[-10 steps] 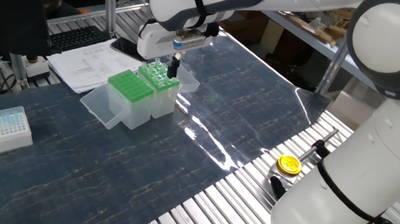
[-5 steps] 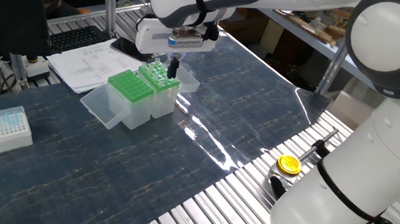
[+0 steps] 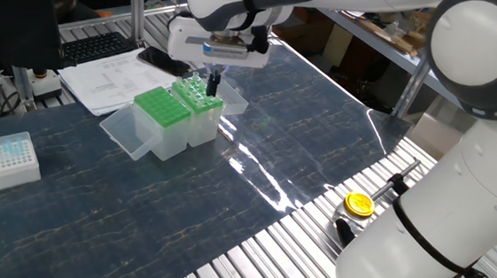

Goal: Transfer all large pipette tips from one holder to another

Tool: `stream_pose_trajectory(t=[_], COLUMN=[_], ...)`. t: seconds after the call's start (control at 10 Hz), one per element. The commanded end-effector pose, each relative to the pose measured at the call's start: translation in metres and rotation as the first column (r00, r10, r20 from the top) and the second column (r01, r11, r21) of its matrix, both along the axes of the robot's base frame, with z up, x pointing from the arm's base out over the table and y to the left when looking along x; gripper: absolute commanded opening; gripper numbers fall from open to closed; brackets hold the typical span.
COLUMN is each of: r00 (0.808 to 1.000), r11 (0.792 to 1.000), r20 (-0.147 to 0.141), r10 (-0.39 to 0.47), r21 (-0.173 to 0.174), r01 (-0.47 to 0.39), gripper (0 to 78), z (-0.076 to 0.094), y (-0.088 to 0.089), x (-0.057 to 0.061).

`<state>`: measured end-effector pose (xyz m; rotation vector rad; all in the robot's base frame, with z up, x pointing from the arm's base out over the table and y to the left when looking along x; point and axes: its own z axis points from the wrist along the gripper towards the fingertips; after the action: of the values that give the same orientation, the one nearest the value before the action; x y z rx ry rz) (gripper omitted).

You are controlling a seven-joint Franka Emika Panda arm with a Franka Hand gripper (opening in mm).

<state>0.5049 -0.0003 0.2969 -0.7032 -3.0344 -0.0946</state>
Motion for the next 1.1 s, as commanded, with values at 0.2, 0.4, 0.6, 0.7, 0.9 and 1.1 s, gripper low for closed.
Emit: stream_pose_trajectory(t=[0.2,0.4,0.6,0.7,0.9,1.1], r00=[0.992,0.991,0.991,0.99,0.987,0.984], r11=[0.993,0.992,0.991,0.99,0.988,0.986], r20=[0.021,0.028,0.036,0.043,0.05,0.058], r10=[-0.121,-0.13,-0.132,-0.138,-0.152,-0.166], r21=[0.014,0.012,0.012,0.013,0.014,0.015], r01=[0.121,0.129,0.132,0.138,0.152,0.166], gripper=[0.0,0.0,0.0,0.0,0.0,0.0], z=[-0.008,-0.009,-0.009,-0.01,-0.012,-0.012], y=[-0.002,-0.004,-0.005,-0.006,-0.009,-0.011], x=[0.022,0.03,0.037,0.042,0.049,0.055])
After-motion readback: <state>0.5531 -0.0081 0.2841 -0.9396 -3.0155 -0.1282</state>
